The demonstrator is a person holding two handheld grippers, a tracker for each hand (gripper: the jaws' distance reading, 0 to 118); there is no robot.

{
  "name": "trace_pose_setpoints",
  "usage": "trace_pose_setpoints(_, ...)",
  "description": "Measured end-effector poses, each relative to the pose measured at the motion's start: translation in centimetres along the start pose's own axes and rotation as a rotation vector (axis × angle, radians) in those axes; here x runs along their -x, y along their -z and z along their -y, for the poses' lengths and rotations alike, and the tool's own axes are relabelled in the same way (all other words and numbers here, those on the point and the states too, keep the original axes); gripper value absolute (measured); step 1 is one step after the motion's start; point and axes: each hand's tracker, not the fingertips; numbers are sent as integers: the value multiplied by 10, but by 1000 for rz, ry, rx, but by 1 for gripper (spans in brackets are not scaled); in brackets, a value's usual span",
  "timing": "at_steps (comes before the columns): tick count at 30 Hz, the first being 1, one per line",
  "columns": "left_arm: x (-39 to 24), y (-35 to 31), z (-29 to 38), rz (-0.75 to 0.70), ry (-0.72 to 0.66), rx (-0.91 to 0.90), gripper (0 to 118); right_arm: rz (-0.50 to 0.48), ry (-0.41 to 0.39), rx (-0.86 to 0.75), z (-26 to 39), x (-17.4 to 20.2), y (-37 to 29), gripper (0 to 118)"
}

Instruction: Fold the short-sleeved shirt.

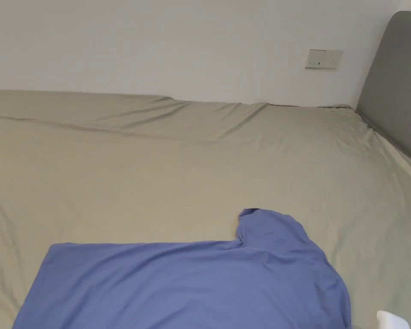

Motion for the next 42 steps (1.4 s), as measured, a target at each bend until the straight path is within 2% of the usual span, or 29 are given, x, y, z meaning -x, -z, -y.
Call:
trace_pose_setpoints(1,-1,0,2,-2,3,0,7,8,-30,-9,0,3,-3,33)
trace_pose_setpoints(2,-1,-2,3,-1,4,0,15,13,-60,-10,2,5,-9,49)
trace_pose_setpoints(3,3,-6,3,1,1,-3,32,29,-87,-14,1,9,-17,57)
trace_pose_setpoints(4,2,-11,2,11,-9,3,61,38,-107,-23,0,12,-25,60)
trace_pose_setpoints(5,2,-17,0,16,-7,5,100,45,-134,-57,1,16,-39,60)
trace_pose_setpoints(6,2,-24,-2,21,-2,10,109,47,-165,-100,4,19,-55,60)
trace_pose_setpoints(9,-2,-59,-2,46,62,-63,108,57,-231,-231,13,28,-107,60)
trace_pose_setpoints(13,-12,-83,15,18,143,-69,108,51,-249,-299,32,30,-161,61)
trace_pose_setpoints(16,-18,-67,34,15,224,34,108,48,-239,-291,45,26,-176,63)
trace_pose_setpoints(19,-15,-18,52,-85,289,161,108,65,-231,-248,54,20,-175,64)
trace_pose_setpoints(20,-18,-5,59,-160,332,196,108,78,-231,-245,57,19,-173,64)
trace_pose_setpoints(21,-23,-3,66,-176,372,138,110,93,-235,-232,59,17,-169,64)
trace_pose_setpoints(22,-26,-15,68,-135,371,17,109,102,-239,-218,60,16,-164,64)
trace_pose_setpoints(24,-28,-15,60,-151,302,138,101,110,-262,-177,61,15,-153,64)
trace_pose_setpoints(25,-28,-19,56,-146,273,144,92,114,-278,-157,62,15,-146,64)
trace_pose_setpoints(26,-28,-24,53,-141,291,136,66,122,-290,-145,61,15,-138,64)
trace_pose_setpoints(27,-28,-29,49,-136,290,117,29,130,-305,-133,62,15,-128,64)
trace_pose_setpoints(28,-28,-33,47,-122,284,94,6,138,-322,-108,61,16,-117,64)
trace_pose_setpoints(29,-28,-32,46,-82,269,99,6,140,-331,-74,61,15,-103,64)
trace_pose_setpoints(34,-33,-23,52,-116,294,108,6,154,-315,105,65,12,-30,64)
trace_pose_setpoints(35,-32,-24,53,-115,285,107,6,159,-327,55,69,15,-32,56)
trace_pose_setpoints(36,-29,-24,51,-105,256,108,6,180,-337,-10,66,23,-38,33)
trace_pose_setpoints(37,-26,-26,49,-88,220,111,6,170,-330,30,65,28,-39,27)
trace_pose_setpoints(38,-22,-27,47,-67,192,119,6,100,-312,76,67,33,-41,24)
trace_pose_setpoints(40,-16,-29,43,-42,167,130,6,164,-328,88,64,40,-43,24)
trace_pose_setpoints(41,-15,-32,41,-41,171,137,6,148,-330,96,61,38,-45,24)
trace_pose_setpoints(42,-14,-36,40,-35,169,139,6,110,-290,88,59,33,-51,24)
